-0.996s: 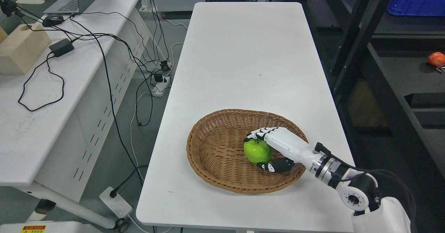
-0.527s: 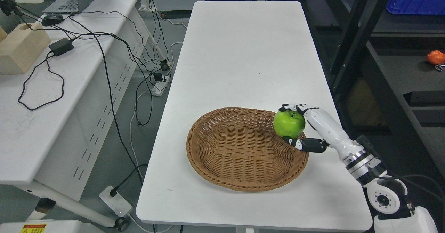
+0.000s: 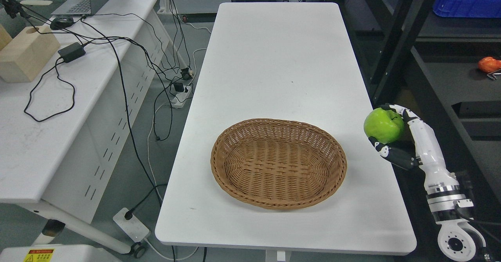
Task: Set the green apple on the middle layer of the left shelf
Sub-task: 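Lift the green apple out of the basket with the right hand, then turn and drive to the shelf tray holding the apple in the right hand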
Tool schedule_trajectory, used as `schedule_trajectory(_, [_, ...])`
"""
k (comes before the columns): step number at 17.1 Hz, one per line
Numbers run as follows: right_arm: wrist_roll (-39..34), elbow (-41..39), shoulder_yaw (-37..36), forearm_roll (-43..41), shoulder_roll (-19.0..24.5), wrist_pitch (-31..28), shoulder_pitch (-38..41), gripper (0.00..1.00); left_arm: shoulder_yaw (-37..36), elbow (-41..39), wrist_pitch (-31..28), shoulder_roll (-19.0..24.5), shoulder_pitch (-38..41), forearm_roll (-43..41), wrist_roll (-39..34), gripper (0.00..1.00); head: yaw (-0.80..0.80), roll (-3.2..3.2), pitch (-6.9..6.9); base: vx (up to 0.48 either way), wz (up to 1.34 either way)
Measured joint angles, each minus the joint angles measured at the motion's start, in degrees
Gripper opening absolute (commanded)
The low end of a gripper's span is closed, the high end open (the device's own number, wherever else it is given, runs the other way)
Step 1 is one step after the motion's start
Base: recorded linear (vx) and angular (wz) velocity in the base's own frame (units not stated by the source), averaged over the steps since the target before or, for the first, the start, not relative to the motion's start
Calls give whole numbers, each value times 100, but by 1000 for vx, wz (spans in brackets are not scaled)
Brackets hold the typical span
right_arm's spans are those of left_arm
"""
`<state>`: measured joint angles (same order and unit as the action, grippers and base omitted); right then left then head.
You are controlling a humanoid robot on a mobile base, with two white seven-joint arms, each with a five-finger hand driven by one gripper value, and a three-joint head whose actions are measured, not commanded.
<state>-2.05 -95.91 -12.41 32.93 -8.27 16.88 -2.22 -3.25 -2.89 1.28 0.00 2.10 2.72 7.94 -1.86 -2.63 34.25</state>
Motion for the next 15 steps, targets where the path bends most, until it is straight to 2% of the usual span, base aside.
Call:
schedule_trajectory(7, [393, -115, -501, -30, 449, -25, 178, 0, 0, 0, 13, 0, 0, 0, 4, 100, 0, 0, 0, -202, -106])
schedule_trajectory(15, [523, -166, -625, -38, 660, -43, 342, 0, 0, 0, 15, 0, 1, 0, 4, 100, 0, 0, 0, -317, 147])
